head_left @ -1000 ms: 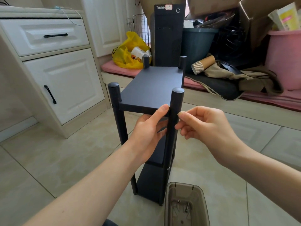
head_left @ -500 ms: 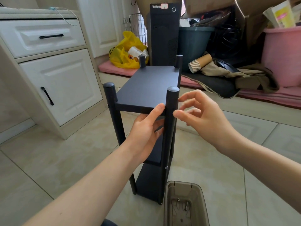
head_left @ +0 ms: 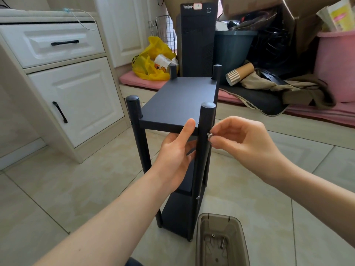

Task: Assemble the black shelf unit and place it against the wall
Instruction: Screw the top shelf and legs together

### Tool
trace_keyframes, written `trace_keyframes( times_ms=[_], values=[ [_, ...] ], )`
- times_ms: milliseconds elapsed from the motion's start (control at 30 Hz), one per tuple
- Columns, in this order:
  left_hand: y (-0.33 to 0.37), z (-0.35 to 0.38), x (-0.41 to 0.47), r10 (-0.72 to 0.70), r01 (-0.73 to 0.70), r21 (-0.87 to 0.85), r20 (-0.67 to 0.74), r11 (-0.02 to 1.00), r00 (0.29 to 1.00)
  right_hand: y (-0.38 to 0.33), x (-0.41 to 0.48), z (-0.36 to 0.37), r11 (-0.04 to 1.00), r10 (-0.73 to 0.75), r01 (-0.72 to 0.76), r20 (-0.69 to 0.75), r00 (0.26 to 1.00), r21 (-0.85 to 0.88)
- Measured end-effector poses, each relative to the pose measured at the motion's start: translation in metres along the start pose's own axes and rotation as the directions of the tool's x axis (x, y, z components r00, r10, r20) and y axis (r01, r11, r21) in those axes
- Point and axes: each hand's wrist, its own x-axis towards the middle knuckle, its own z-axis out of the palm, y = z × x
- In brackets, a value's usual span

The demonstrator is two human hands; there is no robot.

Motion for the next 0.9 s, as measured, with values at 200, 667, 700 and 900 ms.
trace_keyframes(
  times_ms=[200, 667, 700, 900],
  values=[
    [0.001, -0.001, 0.0, -0.003, 0.003, 0.021, -0.004, 1.0, 1.0, -0.001, -0.001, -0.001, 0.988, 0.103, -0.104, 0.018, 0.995, 0.113],
    [0.006, 0.0, -0.002, -0.008, 0.008, 0.116, -0.004, 0.993, 1.0, -0.004, 0.007, -0.001, 0.925, 0.305, -0.334, 0.172, 0.937, 0.182],
    [0.008, 0.001, -0.003, -0.015, 0.019, 0.157, -0.023, 0.987, 1.0, -0.004, 0.008, -0.001, 0.922, 0.29, -0.329, 0.2, 0.936, 0.202],
    [0.019, -0.009, -0.019, 0.457, -0.13, 0.936, -0.036, 0.327, 0.889, -0.003, 0.011, -0.002, 0.944, 0.264, -0.296, 0.206, 0.942, 0.143]
  ],
)
